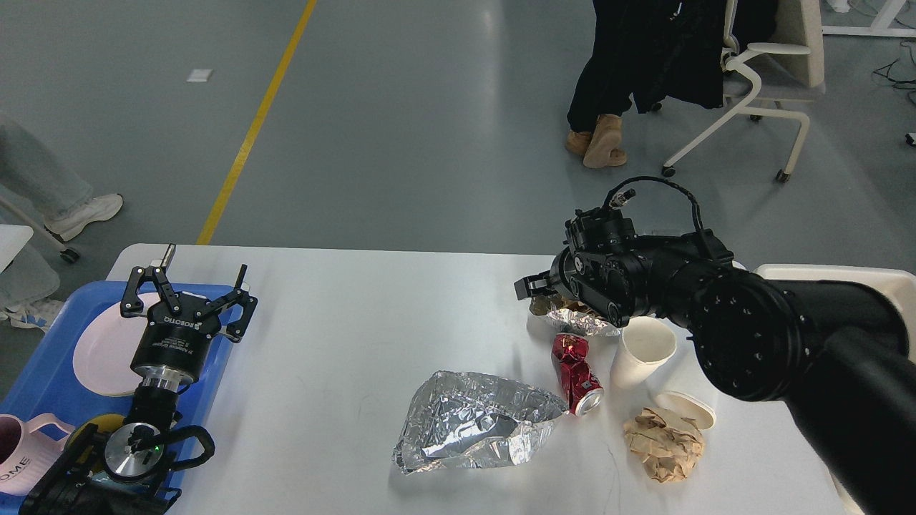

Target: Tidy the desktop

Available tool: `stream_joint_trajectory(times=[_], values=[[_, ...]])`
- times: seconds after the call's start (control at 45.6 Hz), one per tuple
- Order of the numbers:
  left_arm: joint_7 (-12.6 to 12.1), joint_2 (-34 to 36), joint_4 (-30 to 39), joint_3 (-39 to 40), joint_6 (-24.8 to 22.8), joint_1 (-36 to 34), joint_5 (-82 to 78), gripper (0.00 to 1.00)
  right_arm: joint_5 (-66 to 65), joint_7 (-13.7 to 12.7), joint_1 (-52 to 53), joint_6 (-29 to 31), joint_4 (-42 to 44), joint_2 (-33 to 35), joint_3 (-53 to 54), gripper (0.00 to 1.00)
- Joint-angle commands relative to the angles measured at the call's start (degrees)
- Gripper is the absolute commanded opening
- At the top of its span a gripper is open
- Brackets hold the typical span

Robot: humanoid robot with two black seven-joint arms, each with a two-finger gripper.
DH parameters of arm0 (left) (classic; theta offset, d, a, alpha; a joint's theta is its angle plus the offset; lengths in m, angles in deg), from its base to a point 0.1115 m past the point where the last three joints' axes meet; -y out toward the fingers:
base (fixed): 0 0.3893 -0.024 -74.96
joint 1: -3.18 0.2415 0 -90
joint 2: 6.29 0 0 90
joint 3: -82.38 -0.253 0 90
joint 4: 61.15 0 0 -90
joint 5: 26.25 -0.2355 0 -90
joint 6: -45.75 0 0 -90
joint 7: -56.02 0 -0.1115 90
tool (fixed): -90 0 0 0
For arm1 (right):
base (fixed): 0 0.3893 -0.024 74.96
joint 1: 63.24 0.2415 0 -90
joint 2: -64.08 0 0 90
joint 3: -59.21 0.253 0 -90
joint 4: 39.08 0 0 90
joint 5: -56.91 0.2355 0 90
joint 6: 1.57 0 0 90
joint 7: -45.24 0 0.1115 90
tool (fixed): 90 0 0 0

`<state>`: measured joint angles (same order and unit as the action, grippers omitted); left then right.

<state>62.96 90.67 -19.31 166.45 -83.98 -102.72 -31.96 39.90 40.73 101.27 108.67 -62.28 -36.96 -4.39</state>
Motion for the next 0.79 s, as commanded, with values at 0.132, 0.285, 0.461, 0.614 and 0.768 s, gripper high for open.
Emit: stream_joint_trajectory(times=[0.132,0.285,0.461,0.614,0.768], values=[[0.0,-0.02,0.0,-0.05,0.09,0.0,0.0,0.96,-6.99,0.04,-6.65,-2.93,3.68,0.32,0.15,1.0],[0.0,0.07,0.0,0.04,0.0,0.0,0.0,0.96,-3.56,-1.81,-6.66,-2.4,7.65,2.78,8.49,1.0],[0.0,0.07,0.0,-0.05,0.09,0.0,0.0,0.96,-2.42,-6.55,-6.66,-1.87,7.65,6.82,16.31,1.0],[0.0,0.07,0.0,-0.05,0.09,0.0,0.0,0.96,5.92,-12.0,-6.66,-1.52,7.65,9.28,22.03,1.0],[0.0,0.07,0.0,0.04,0.0,0.0,0.0,0.96,8.92,-15.52,-6.39,-1.52,7.65,9.9,22.56,1.0]])
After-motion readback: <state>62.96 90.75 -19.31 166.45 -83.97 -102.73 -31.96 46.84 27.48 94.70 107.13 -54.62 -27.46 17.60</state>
